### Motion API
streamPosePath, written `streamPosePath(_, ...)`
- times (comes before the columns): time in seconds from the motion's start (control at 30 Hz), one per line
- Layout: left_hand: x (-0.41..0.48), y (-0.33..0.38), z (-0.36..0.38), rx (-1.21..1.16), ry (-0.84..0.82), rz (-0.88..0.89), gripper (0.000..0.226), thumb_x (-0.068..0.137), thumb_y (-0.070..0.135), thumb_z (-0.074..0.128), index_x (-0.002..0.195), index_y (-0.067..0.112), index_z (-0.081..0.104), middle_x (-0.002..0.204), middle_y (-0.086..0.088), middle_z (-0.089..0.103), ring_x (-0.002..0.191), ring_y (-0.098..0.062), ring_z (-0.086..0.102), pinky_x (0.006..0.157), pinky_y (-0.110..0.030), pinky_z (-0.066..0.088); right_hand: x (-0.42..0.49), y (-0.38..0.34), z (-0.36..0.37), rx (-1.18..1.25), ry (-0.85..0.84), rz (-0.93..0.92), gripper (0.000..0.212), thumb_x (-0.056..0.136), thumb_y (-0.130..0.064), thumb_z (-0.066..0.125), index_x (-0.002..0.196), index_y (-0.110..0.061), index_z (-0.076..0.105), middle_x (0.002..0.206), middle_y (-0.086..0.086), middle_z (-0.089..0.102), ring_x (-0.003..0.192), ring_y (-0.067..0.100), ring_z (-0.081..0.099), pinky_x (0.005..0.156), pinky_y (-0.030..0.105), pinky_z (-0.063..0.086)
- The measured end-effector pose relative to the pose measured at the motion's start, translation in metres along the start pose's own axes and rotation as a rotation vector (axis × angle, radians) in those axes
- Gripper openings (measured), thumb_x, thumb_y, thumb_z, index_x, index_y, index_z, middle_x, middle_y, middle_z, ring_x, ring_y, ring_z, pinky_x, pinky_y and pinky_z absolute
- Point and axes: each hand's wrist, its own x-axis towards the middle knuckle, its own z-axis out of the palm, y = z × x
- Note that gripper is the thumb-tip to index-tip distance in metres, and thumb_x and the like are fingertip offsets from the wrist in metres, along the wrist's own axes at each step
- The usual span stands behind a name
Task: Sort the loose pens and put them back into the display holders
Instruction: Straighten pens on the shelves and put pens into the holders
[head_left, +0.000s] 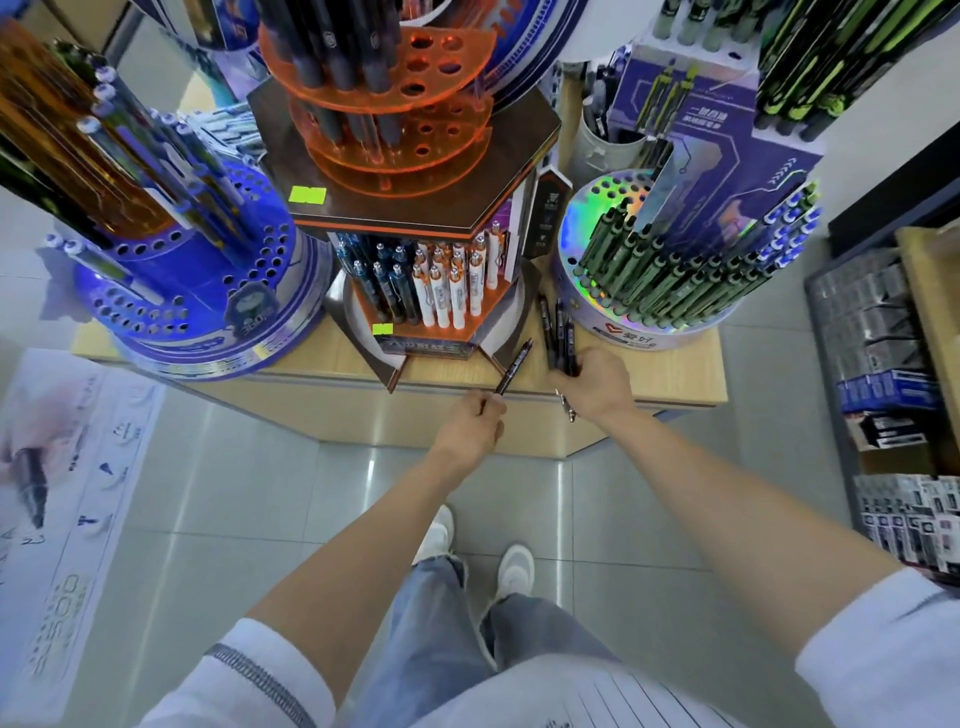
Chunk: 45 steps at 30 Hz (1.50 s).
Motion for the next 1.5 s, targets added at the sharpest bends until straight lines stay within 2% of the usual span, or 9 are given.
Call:
streamPosePath(0.1, -0.006, 0.005, 0.008, -0.034, -0.023, -0.014, 0.017, 0.104, 0.016, 0.032, 0.105, 0.009, 0.047, 0.068, -0.003, 0.048, 0.056, -0.012, 0.041, 0.046, -0.016, 0.034, -0.010, 0.012, 0.001, 0.248, -0.114, 0.050, 0.024, 0.085, -0.018, 0.065, 0.063, -0.010, 0.058, 0.057, 0.010, 0.061, 0.051, 0.025, 0.057, 0.056, 0.037, 0.051)
streamPosePath(0.2, -0.010, 0.009, 0.017, -0.104, -0.027, -0.049, 0.015, 0.103, 0.011, 0.033, 0.106, 0.009, 0.047, 0.071, -0.004, 0.052, 0.055, -0.013, 0.043, 0.048, -0.020, 0.036, -0.033, 0.020, -0.001, 0.453, -0.249, 0.051, 0.018, 0.089, -0.008, 0.063, 0.073, -0.010, 0.056, 0.060, 0.008, 0.055, 0.040, 0.013, 0.053, 0.043, 0.025, 0.044)
streamPosePath(0.4, -0.025, 0.010, 0.033, -0.206, -0.021, -0.010, 0.023, 0.101, 0.022, 0.043, 0.080, 0.015, 0.049, 0.061, -0.001, 0.041, 0.050, -0.012, 0.033, 0.046, -0.022, 0.026, -0.073, 0.019, -0.002, 0.491, -0.375, -0.082, 0.009, 0.092, -0.004, 0.058, 0.083, -0.005, 0.058, 0.058, 0.002, 0.053, 0.041, 0.008, 0.050, 0.043, 0.020, 0.041)
streamPosePath(0.67, -0.061, 0.002, 0.011, -0.053, 0.125, 0.150, 0.021, 0.100, 0.031, 0.045, 0.096, 0.012, 0.054, 0.074, 0.002, 0.058, 0.064, -0.011, 0.051, 0.061, -0.028, 0.042, -0.102, 0.002, 0.004, 0.583, -0.430, -0.196, 0.011, 0.094, -0.008, 0.059, 0.099, 0.001, 0.058, 0.077, 0.017, 0.059, 0.047, 0.012, 0.056, 0.044, 0.021, 0.043)
streamPosePath(0.83, -0.087, 0.001, -0.021, -0.040, 0.172, 0.260, 0.017, 0.101, 0.027, 0.045, 0.098, 0.010, 0.047, 0.071, -0.008, 0.059, 0.060, -0.020, 0.055, 0.055, -0.030, 0.049, -0.118, -0.023, 0.010, 0.617, -0.328, -0.270, 0.005, 0.095, -0.016, 0.060, 0.092, -0.012, 0.061, 0.073, 0.009, 0.064, 0.050, 0.016, 0.061, 0.045, 0.022, 0.045)
streamPosePath(1.13, -0.103, 0.003, -0.105, -0.030, 0.203, 0.515, 0.020, 0.085, 0.055, 0.046, 0.072, 0.041, 0.045, 0.060, 0.013, 0.043, 0.058, -0.016, 0.039, 0.060, -0.037, 0.033, -0.143, -0.087, 0.023, 0.682, -0.080, -0.356, 0.008, 0.096, -0.022, 0.058, 0.093, -0.014, 0.059, 0.076, 0.006, 0.067, 0.058, 0.018, 0.067, 0.048, 0.024, 0.048)
streamPosePath(1.3, -0.121, 0.014, -0.154, -0.039, 0.045, 0.659, 0.023, 0.104, 0.019, 0.037, 0.083, 0.025, 0.044, 0.066, 0.008, 0.042, 0.053, 0.000, 0.039, 0.054, -0.016, 0.034, -0.165, -0.123, 0.047, 0.719, 0.075, -0.379, 0.018, 0.094, -0.024, 0.061, 0.094, -0.007, 0.059, 0.080, 0.010, 0.067, 0.070, 0.033, 0.070, 0.060, 0.037, 0.054)
streamPosePath(1.4, -0.121, 0.017, -0.178, 0.019, -0.048, 0.693, 0.018, 0.105, 0.020, 0.036, 0.090, 0.022, 0.046, 0.069, 0.007, 0.042, 0.059, -0.004, 0.038, 0.058, -0.021, 0.034, -0.177, -0.141, 0.054, 0.735, 0.134, -0.378, 0.033, 0.093, -0.027, 0.062, 0.100, 0.004, 0.056, 0.086, 0.024, 0.066, 0.075, 0.039, 0.069, 0.063, 0.051, 0.057)
streamPosePath(1.5, -0.122, 0.023, -0.189, 0.116, -0.081, 0.715, 0.012, 0.104, 0.019, 0.036, 0.099, 0.015, 0.047, 0.071, 0.005, 0.044, 0.061, -0.008, 0.040, 0.060, -0.024, 0.034, -0.188, -0.153, 0.053, 0.736, 0.179, -0.392, 0.033, 0.091, -0.035, 0.065, 0.102, -0.004, 0.059, 0.090, 0.022, 0.067, 0.079, 0.037, 0.069, 0.070, 0.054, 0.056)
